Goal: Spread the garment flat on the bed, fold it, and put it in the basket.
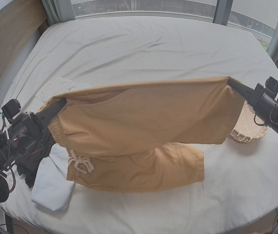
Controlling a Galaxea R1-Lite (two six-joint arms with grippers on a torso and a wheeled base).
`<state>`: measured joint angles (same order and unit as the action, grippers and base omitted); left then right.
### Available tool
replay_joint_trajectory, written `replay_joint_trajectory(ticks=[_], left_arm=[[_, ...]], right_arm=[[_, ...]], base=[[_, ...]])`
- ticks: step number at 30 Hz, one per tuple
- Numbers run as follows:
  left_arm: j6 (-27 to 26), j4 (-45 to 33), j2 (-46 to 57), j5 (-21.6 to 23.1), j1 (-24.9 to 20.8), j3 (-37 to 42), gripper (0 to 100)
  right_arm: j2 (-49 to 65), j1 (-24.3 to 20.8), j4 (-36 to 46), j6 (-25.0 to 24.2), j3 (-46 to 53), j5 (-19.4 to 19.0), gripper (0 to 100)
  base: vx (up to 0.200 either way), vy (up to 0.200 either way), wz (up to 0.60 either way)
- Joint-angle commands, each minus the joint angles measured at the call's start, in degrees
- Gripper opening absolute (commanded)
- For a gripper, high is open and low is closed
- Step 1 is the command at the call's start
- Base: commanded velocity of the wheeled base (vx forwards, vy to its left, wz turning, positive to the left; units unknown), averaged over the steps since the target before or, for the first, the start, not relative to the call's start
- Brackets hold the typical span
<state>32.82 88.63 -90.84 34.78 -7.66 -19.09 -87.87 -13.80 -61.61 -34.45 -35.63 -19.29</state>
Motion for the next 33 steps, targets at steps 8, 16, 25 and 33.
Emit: replay_joint_trajectory(ticks=[8,16,25,33], left_arm=[[5.6,0.1,-1.3,-0.9,1.2,-1.2,0],[8.1,0.1,-8.3,-6.4,1.1,-7.3,0],[7.7,0.1,-15.4,-8.8,0.6,-12.6,0],[7.7,0.1,-20.3,-10.0,0.5,-17.0,0]], right_arm=[[-1.3,-0.4,0.0,0.1,-0.7,0.0,0],[-5.9,-0.3,-0.1,0.0,-4.9,0.0,0],[-11.9,0.3,-0.1,0.0,-9.6,0.0,0],[-17.0,0.6,-0.1,0.0,-14.1,0.1,0]], base=[[0.000,0.000,0.00],[0.000,0.000,0.00],[0.000,0.000,0.00],[0.000,0.000,0.00]])
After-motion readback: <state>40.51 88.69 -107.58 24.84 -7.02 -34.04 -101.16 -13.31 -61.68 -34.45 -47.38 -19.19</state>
